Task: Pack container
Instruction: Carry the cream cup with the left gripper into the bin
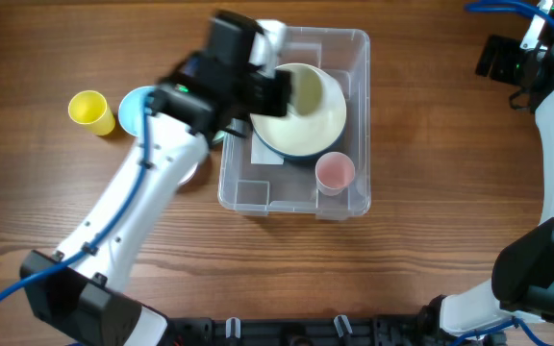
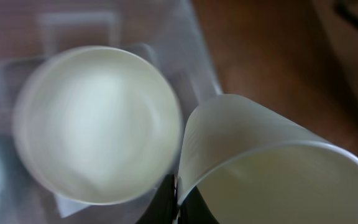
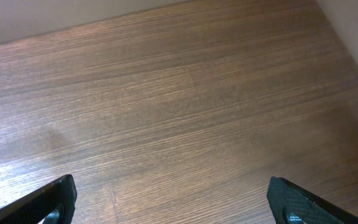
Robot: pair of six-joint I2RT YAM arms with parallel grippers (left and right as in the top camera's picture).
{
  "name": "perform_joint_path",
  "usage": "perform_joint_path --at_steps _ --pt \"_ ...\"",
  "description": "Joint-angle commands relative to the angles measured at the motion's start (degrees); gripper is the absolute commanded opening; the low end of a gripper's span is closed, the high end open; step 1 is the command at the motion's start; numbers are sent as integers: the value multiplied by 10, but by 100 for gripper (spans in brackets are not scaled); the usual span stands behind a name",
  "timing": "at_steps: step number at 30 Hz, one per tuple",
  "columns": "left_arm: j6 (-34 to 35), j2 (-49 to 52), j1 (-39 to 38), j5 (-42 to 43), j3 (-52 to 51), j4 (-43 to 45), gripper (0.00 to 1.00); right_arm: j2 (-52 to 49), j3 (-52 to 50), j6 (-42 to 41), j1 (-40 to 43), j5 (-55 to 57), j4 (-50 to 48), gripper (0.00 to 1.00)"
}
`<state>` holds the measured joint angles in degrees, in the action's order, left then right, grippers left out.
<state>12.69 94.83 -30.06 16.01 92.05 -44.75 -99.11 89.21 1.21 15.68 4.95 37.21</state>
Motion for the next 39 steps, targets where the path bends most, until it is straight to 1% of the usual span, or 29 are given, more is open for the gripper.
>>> perform_joint_path --at_steps 1,4,8,14,31,33,36,39 --pt "-50 17 -61 -28 4 -25 4 -1 -6 2 -3 -1 -2 100" --pt "-50 33 -97 -30 2 -42 4 -1 -6 2 -3 -1 -2 100" --pt "-50 42 -116 -58 2 -42 4 -1 -6 2 -3 -1 -2 100" --pt "-50 50 -116 -98 1 -73 4 -1 -6 2 -3 -1 -2 100" --pt "-50 77 -116 -114 1 -96 4 -1 -6 2 -3 -1 -2 100" --pt "-50 77 -116 -114 1 -96 11 -1 -6 2 -3 -1 -2 100" --pt "-50 77 -116 -114 1 -96 16 -1 -6 2 -3 -1 -1 100" --pt "-50 77 -116 -114 1 -96 25 -1 -6 2 -3 -1 -1 100"
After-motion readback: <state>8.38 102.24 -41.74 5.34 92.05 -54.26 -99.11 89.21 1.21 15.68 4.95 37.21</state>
